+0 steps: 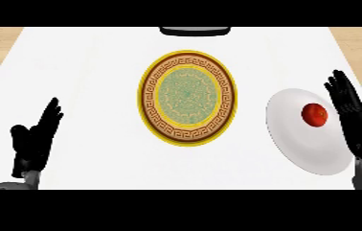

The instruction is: Pick the tomato from the plate and place it in the plate

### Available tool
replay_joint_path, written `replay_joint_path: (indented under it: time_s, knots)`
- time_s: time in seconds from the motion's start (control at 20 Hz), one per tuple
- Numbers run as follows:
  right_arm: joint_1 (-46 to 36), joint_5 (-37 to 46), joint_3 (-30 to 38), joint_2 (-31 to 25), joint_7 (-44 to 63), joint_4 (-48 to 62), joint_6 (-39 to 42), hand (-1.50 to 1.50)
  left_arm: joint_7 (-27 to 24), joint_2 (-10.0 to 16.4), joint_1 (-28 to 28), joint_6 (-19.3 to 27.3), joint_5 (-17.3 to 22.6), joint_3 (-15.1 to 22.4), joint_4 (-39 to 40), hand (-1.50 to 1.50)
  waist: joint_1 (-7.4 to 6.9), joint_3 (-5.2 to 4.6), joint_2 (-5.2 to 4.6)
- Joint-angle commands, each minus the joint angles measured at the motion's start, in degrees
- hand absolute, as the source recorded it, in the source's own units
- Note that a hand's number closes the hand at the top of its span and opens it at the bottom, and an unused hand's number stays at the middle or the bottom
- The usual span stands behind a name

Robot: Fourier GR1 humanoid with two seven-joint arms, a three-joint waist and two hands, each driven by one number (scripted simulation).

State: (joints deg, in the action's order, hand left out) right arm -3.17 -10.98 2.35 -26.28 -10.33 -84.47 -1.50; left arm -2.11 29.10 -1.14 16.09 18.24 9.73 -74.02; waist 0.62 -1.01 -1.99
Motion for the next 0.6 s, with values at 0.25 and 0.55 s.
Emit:
replay_joint_path:
  time_s: [0.25,0.55]
  knots:
    - [-6.1,-23.2,-3.0,5.1,-2.8,-1.5,26.7,1.5,-6.1,-2.0,-4.6,-4.2,-1.6,2.5,-2.8,0.0,-1.48,1.24,2.14]
    - [-3.1,-15.6,7.9,7.2,-25.2,10.5,19.6,-1.5,-9.3,-3.4,-1.7,-7.4,-0.7,2.3,-1.4,0.0,-1.0,1.11,1.79]
